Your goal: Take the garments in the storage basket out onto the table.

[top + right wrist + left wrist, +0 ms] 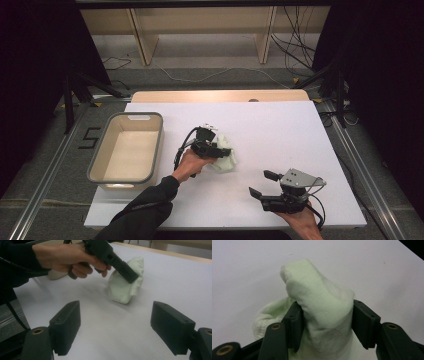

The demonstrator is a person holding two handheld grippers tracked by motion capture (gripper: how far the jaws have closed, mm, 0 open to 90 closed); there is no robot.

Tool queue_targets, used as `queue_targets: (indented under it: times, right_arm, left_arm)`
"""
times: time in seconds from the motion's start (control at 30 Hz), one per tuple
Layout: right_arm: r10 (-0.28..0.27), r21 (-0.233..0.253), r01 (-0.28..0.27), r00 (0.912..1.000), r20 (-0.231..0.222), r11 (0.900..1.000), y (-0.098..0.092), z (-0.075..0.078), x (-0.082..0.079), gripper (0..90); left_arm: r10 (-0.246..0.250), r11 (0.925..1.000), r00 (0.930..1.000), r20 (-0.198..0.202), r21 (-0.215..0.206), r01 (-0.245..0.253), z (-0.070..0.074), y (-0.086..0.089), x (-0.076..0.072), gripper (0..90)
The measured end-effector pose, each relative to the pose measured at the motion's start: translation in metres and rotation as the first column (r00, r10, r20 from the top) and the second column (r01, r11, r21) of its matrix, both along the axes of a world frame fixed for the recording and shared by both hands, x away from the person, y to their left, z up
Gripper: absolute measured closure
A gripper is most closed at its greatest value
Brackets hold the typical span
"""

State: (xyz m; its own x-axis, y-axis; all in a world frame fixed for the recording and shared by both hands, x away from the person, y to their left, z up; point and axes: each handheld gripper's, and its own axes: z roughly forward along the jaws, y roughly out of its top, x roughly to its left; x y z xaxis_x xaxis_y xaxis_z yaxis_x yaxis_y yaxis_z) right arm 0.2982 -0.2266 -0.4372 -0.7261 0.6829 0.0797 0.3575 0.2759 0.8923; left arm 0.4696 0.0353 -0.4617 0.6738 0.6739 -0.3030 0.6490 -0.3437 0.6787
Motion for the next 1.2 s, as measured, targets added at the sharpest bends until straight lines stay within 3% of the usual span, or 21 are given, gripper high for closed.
queue_targets:
  times: [0.27,0.37,0.57,0.73,0.8,0.93,1.2]
  right_arm:
    - [0.004,-0.001,-0.004,1.0000,-0.001,1.000,0.001,-0.001,0.000,24.9]
    - [0.004,0.000,-0.004,1.0000,-0.003,1.000,0.001,-0.001,0.000,24.9]
    - [0.004,-0.003,-0.004,1.0000,-0.003,1.000,0.000,-0.001,0.000,24.9]
    - [0.004,-0.002,-0.004,1.0000,-0.005,1.000,0.001,-0.001,0.000,24.9]
    - [0.006,-0.001,-0.006,1.0000,-0.001,1.000,0.001,-0.001,0.000,24.9]
    - [0.003,0.000,-0.003,1.0000,-0.005,1.000,0.000,-0.001,0.000,24.9]
    - [0.002,-0.003,-0.002,1.0000,-0.002,1.000,0.000,0.000,0.000,24.9]
  left_arm:
    - [-0.041,0.9982,0.9989,-0.022,0.042,0.042,-0.008,-0.007,-0.002,36.0]
    - [-0.045,0.9974,0.9989,-0.013,0.055,0.046,-0.012,-0.010,-0.004,32.7]
    - [-0.057,0.9958,0.9984,-0.001,0.072,0.057,-0.006,-0.013,-0.005,21.5]
    - [-0.035,0.9982,0.9993,0.010,0.050,0.034,0.000,-0.012,-0.006,15.6]
    - [-0.027,0.9989,0.9994,0.024,0.039,0.026,0.004,-0.009,-0.006,15.4]
    - [0.005,0.9997,0.9986,0.053,-0.023,-0.004,0.019,-0.003,-0.007,15.4]
    - [0.020,0.9980,0.9970,0.075,-0.061,-0.015,0.029,0.005,-0.010,15.3]
